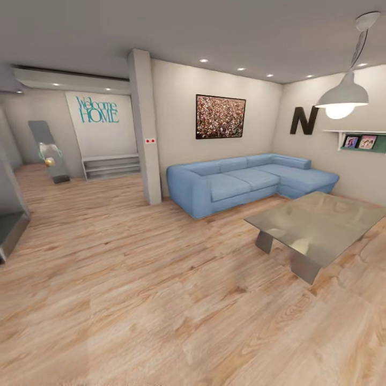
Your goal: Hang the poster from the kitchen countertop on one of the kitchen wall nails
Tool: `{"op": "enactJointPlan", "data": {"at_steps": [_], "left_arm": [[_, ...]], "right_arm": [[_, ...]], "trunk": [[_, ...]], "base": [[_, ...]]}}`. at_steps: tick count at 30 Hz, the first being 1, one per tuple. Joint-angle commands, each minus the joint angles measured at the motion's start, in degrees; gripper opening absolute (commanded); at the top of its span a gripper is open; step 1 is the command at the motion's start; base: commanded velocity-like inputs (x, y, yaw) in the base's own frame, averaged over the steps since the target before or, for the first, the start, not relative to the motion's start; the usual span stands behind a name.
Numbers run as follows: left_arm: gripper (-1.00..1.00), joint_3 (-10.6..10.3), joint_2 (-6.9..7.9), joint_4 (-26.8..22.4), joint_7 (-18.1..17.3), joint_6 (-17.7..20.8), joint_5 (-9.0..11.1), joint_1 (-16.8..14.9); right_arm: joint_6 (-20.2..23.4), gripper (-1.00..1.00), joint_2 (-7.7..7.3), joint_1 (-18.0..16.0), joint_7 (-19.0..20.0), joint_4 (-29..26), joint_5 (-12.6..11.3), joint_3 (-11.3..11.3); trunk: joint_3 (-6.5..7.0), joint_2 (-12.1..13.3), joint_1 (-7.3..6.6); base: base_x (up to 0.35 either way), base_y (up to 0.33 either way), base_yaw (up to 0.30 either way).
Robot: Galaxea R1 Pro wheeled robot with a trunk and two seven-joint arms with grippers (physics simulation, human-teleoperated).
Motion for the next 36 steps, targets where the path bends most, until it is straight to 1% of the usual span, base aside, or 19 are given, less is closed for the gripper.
{"op": "enactJointPlan", "data": {"at_steps": [1,5,10,29,36], "left_arm": [[1.0,0.0,-0.03,-0.1,0.0,0.0,-0.1,0.0],[1.0,0.0,-0.02,-0.1,0.0,0.0,-0.1,0.0],[1.0,0.0,0.0,-0.1,0.0,-0.1,-0.1,0.0],[1.0,0.0,0.0,-0.1,0.0,-0.1,-0.1,0.0],[1.0,0.2,0.02,-0.1,0.0,-0.1,0.0,0.0]], "right_arm": [[-0.2,1.0,-0.03,0.0,0.0,0.0,0.0,0.0],[-0.2,1.0,-0.11,0.0,0.1,0.0,0.0,0.0],[-0.3,1.0,-0.16,0.0,0.0,0.2,0.1,0.0],[-0.5,1.0,0.11,0.1,-0.1,0.8,0.3,0.1],[-0.5,1.0,0.17,0.1,-0.1,0.8,0.4,0.2]], "trunk": [[-0.05,0.0,0.0],[-0.05,0.0,0.0],[-0.05,0.0,0.0],[-0.05,0.0,0.0],[-0.05,0.0,0.0]], "base": [[0.0,0.0,0.235],[-0.09,-0.085,0.135],[-0.202,-0.19,0.218],[-0.241,-0.224,0.287],[-0.097,-0.059,0.293]]}}
